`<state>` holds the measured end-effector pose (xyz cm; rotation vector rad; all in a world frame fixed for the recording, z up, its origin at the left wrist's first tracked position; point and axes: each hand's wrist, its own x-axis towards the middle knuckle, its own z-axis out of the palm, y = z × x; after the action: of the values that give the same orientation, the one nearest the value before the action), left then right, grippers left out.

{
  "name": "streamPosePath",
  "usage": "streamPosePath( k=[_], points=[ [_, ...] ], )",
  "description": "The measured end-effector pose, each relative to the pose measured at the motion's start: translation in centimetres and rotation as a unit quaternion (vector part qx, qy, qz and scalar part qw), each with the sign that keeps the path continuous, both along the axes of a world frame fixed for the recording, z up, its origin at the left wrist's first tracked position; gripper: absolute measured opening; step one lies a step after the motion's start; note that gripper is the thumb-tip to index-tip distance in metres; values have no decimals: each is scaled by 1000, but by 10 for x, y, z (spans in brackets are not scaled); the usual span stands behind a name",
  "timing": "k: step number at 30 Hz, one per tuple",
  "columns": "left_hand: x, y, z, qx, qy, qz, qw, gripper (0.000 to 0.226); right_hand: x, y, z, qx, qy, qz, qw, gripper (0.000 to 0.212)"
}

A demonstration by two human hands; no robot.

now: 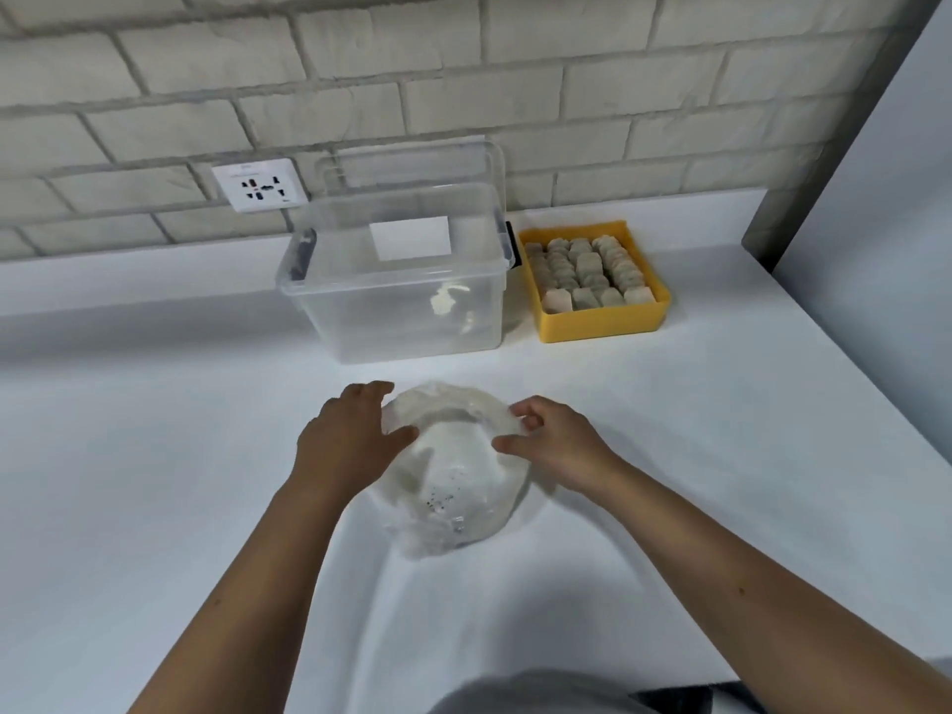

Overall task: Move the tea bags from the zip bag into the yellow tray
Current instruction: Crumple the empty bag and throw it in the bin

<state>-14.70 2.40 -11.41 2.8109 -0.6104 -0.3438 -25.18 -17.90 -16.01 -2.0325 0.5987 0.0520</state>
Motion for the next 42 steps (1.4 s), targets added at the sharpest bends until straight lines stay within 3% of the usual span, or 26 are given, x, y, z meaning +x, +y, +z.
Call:
streamPosePath(
  k=[3,7,12,14,17,21,26,33,35,39,42],
  points=[
    [3,21,-8,65,6,35,997,63,-2,10,-3,14,44,12,999,16],
    [11,37,-19,37,31,56,997,29,-2,21,0,137,48,-28,989,18],
    [17,49,-23,-108,27,19,994,11,4,28,8,357,79,-31,930,68],
    [21,52,-22,-104,-3,-22,994,8,8,28,10,339,60,-23,939,71],
    [25,47,-18,-96,-50,-59,992,3,18,31,12,253,1,-51,966,54],
    [30,43,-12,-79,-98,-76,989,11,28,40,19,231,-82,-98,965,50],
    [35,43,-9,-82,-120,-106,984,16,34,47,30,157,-62,-61,984,38],
    [45,51,-16,-111,-129,-71,983,18,41,72,19,236,22,51,970,40],
    [50,54,-18,-143,-123,-71,980,19,46,77,16,229,7,47,972,29],
    [50,60,-27,-191,-88,-117,970,38,50,67,5,271,-60,-66,958,22],
    [48,65,-39,-158,-40,-165,973,30,41,52,-5,403,-74,-134,902,28]
  ],
)
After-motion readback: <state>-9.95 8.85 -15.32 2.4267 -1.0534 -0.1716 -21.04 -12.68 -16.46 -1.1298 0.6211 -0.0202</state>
